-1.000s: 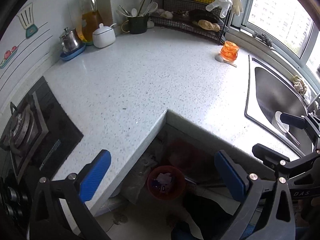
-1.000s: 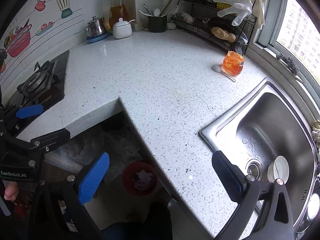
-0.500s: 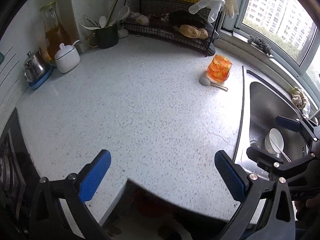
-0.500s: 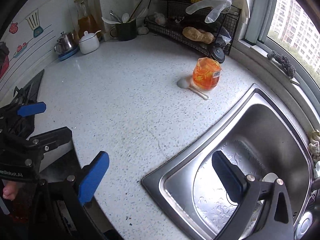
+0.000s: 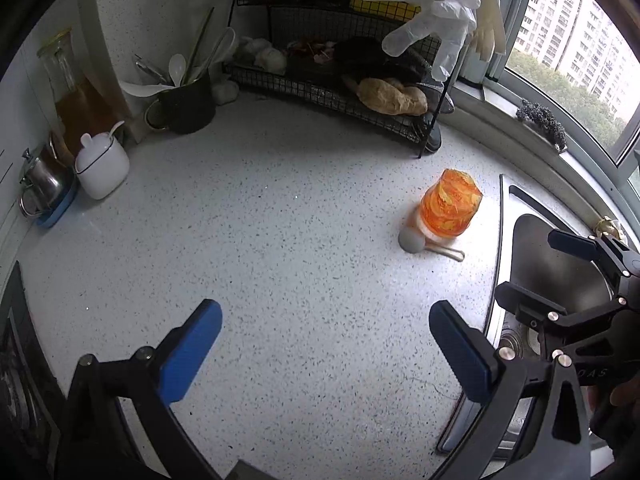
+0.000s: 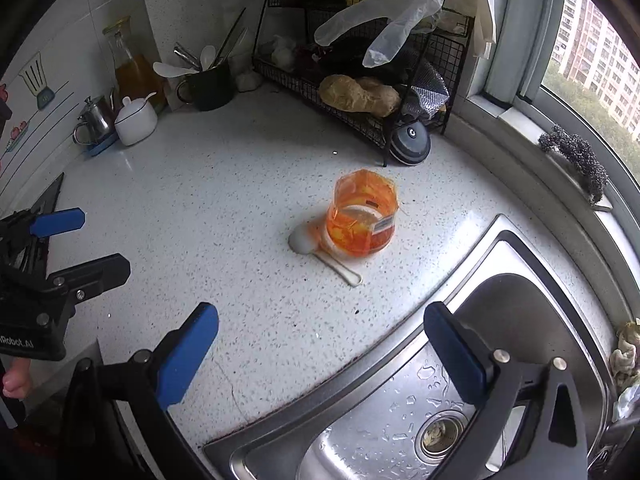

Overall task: Collect trash
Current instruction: 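Move the right tool to the orange glass jar and close on it, then lift the jar with the right tool while the left tool approaches the white spoon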

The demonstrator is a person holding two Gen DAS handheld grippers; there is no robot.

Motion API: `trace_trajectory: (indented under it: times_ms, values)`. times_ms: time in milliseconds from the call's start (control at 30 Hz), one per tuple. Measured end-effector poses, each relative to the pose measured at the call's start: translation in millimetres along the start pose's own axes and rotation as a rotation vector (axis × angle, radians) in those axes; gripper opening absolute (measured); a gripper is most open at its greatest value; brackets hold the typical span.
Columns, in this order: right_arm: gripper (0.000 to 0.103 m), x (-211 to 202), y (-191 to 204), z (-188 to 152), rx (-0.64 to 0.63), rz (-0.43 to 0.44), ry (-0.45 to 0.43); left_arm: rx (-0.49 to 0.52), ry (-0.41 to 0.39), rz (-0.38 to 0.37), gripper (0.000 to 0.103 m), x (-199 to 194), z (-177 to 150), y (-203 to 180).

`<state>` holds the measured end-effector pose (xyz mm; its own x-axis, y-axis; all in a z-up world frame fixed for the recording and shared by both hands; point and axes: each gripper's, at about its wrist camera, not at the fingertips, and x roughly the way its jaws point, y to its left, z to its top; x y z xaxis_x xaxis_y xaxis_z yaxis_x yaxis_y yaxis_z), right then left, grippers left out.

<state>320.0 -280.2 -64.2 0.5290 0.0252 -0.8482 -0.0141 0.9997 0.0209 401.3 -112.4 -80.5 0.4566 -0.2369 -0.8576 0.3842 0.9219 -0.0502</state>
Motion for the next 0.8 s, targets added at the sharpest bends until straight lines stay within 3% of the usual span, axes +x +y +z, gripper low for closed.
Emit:
trace_trajectory:
  times_ms: [233,567,667,767,800]
  values:
    - [0.102,31.0,-17.5,33.4,0.052,-0.018,0.006,0.001,0.038,-0.042,0.103,33.7,32.3,7.1]
    - [0.102,86.3,-25.2,53.1,0.064,0.006,0.072,-0.007,0.110,-0.052,0.103,74.1,45.0,20.8]
    - [0.093,98.9,-26.2,56.4,0.049,0.006,0.091,-0.007,0.132,-0.039,0.103,82.3,44.2,24.2]
    - [0.064,109.4,-26.1,58.7,0.037,0.017,0.113,0.000,0.150,-0.045,0.103,86.4,43.0,23.8]
    - [0.063,109.2,-26.1,59.2,0.033,0.020,0.102,0.009,0.156,-0.043,0.103,87.7,43.6,21.8]
